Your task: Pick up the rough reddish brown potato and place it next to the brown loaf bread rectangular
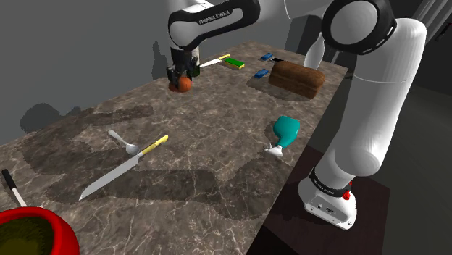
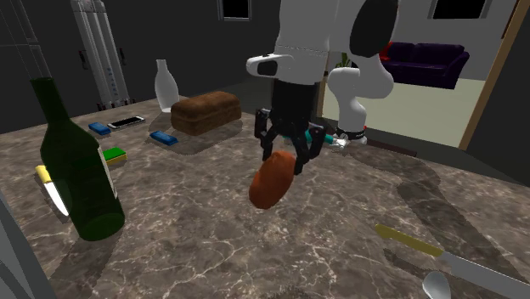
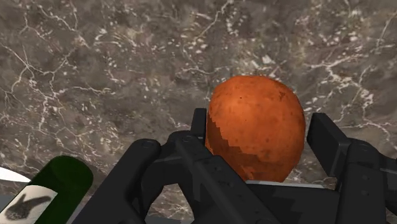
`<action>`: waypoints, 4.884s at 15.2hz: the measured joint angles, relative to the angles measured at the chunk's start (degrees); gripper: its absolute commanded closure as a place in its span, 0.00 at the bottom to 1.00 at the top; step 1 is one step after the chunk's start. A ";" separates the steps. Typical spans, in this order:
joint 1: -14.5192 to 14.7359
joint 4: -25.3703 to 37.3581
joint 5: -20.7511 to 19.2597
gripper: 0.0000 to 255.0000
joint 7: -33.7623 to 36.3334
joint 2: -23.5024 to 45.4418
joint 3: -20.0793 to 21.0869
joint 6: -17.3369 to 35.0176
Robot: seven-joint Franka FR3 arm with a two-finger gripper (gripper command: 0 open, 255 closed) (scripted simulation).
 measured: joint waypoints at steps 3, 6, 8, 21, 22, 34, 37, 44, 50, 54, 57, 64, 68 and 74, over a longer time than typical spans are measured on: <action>-0.06 1.56 0.19 1.00 -0.33 -0.42 0.02 -1.95; -0.09 3.37 0.37 1.00 -0.64 -0.84 0.05 -4.16; 0.10 5.13 0.38 1.00 -0.56 -0.69 0.14 -5.79; -2.04 3.40 1.93 1.00 -4.28 -6.99 -0.77 -10.03; -2.67 1.23 2.29 1.00 -5.26 -8.67 -1.14 -9.45; -9.05 -19.63 4.74 1.00 -18.80 -26.64 -7.91 -5.68; -10.52 -22.63 4.64 1.00 -22.46 -29.34 -10.19 -5.22; -13.98 -29.65 3.43 1.00 -30.83 -36.77 -15.78 -5.27; -17.39 -32.66 1.55 1.00 -39.03 -40.66 -21.71 -5.70; -19.44 -32.11 0.42 1.00 -44.80 -41.14 -26.01 -6.34; -20.60 -31.76 -0.19 1.00 -48.39 -40.94 -28.75 -6.24; -21.53 -35.95 -0.95 1.00 -50.45 -40.93 -30.78 -1.93; -21.56 -38.53 -1.06 1.00 -50.42 -40.36 -31.13 1.19; -21.59 -42.17 -1.11 1.00 -50.81 -38.88 -32.02 6.26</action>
